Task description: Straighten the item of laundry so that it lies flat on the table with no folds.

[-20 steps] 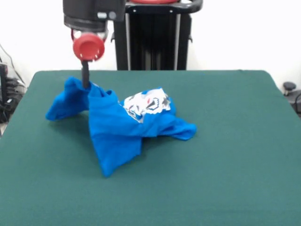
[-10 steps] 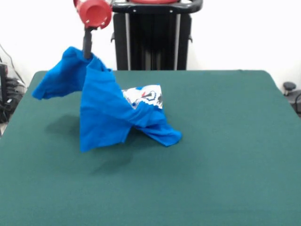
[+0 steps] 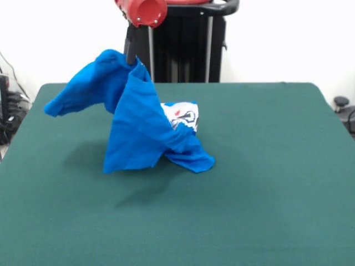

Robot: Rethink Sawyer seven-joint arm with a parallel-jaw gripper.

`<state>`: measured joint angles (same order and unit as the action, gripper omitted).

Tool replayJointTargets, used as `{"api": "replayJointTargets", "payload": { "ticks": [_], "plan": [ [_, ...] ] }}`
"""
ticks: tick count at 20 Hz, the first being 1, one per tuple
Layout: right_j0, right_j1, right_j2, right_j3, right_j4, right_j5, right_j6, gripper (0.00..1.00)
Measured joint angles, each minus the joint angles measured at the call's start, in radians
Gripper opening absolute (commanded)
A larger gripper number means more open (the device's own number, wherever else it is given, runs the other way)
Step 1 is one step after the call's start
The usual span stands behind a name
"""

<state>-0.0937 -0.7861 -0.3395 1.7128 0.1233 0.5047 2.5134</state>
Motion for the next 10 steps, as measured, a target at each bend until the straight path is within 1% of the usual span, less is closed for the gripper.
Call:
{"api": "replayJointTargets", "payload": {
  "ticks": [4,8,9,10],
  "plan": [
    [-0.036,0.022,0.000,-0.001,0.000,-0.034,0.000,0.00],
    [-0.096,0.062,0.001,-0.001,-0.002,-0.112,0.000,0.00],
    [-0.127,0.086,0.001,-0.002,-0.012,-0.162,0.000,0.00],
    [-0.139,0.096,0.001,-0.003,-0.019,-0.182,0.000,0.00]
  ]
}}
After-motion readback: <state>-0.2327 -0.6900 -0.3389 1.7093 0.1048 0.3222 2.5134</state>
